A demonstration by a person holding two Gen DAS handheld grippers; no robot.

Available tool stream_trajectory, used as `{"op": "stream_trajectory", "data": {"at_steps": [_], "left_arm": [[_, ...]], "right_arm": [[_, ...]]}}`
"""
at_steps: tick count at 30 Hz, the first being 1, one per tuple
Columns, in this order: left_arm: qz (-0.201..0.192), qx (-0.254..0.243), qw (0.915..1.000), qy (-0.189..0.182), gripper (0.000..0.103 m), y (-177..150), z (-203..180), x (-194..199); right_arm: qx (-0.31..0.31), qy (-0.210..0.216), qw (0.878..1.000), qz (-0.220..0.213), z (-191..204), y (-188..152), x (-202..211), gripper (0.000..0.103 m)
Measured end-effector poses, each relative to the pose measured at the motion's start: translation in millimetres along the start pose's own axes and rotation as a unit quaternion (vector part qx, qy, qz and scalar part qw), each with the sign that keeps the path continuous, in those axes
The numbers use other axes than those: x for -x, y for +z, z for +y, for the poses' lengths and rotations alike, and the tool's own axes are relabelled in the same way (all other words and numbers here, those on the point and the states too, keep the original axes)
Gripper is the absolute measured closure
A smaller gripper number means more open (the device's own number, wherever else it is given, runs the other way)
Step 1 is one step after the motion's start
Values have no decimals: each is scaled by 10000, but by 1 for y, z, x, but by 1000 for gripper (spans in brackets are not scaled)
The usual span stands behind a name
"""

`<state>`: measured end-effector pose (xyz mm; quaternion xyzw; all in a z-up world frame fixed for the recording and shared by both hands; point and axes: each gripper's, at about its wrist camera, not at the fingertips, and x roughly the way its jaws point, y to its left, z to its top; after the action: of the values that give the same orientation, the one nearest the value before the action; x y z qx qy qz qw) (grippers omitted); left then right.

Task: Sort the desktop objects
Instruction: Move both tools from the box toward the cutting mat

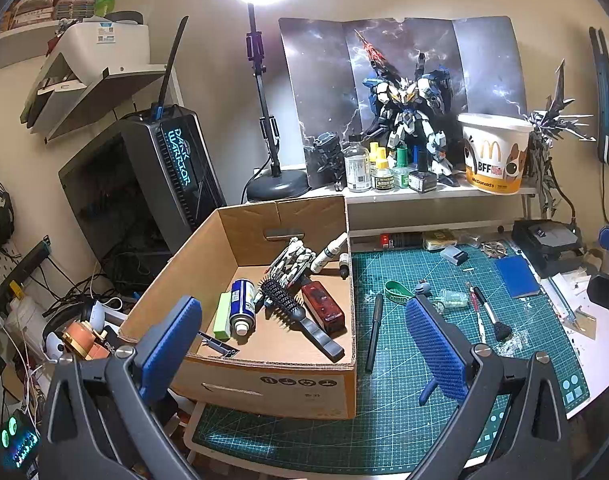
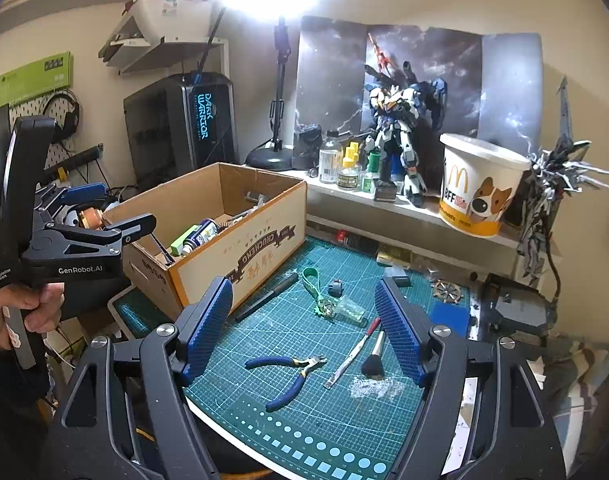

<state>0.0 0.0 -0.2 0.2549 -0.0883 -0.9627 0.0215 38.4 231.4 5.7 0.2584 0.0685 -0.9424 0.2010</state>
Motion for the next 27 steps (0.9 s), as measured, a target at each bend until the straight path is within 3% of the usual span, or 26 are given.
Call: {"op": "stream_trajectory", "data": {"at_steps": [18, 27], "left_arm": [[161, -42, 9998, -136, 0, -2, -8, -11], [146, -105, 9989, -440, 0, 3, -21, -20]], "right_arm": [[-135, -115, 9997, 166, -21, -5, -6, 32], [-270, -209, 9991, 261, -39, -11, -12, 31]]}}
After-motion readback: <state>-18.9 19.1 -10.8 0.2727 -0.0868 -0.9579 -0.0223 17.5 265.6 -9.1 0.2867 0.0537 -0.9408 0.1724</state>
